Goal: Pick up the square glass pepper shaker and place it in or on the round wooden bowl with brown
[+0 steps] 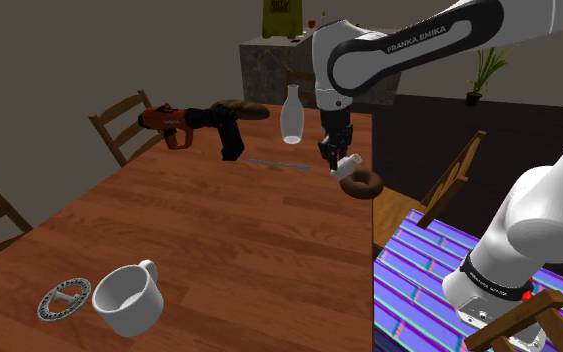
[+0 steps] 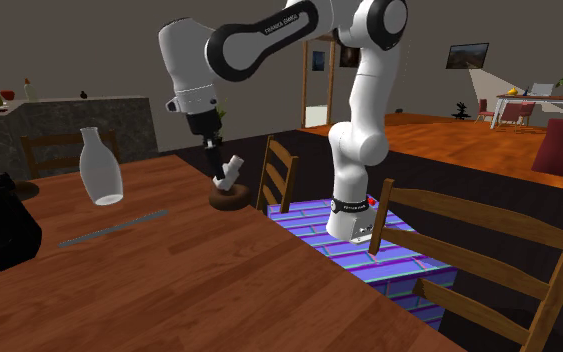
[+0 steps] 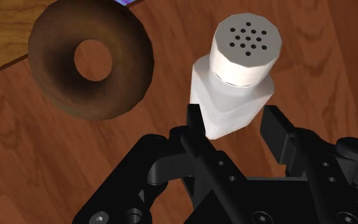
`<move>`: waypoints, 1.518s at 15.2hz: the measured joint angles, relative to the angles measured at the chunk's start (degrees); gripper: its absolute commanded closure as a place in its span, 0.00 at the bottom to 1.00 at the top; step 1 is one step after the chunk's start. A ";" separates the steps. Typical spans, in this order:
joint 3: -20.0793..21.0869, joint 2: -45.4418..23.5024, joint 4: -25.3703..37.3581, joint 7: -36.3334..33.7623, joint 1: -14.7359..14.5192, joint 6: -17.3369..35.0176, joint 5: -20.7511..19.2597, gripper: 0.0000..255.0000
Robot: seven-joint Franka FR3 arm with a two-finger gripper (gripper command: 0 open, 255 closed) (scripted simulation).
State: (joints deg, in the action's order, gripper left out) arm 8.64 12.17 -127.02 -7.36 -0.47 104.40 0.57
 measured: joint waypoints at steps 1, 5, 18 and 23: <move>-0.89 0.38 -0.60 1.39 0.67 0.24 -0.44 1.00; -4.50 1.79 -1.53 6.95 3.35 -0.11 -2.25 1.00; -9.45 -0.66 -5.66 14.00 7.09 6.83 -5.18 1.00; -9.48 -2.59 -8.07 13.70 7.13 11.15 -5.33 1.00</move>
State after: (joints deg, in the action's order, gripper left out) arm -0.84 9.57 -135.08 6.34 6.67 115.55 -4.76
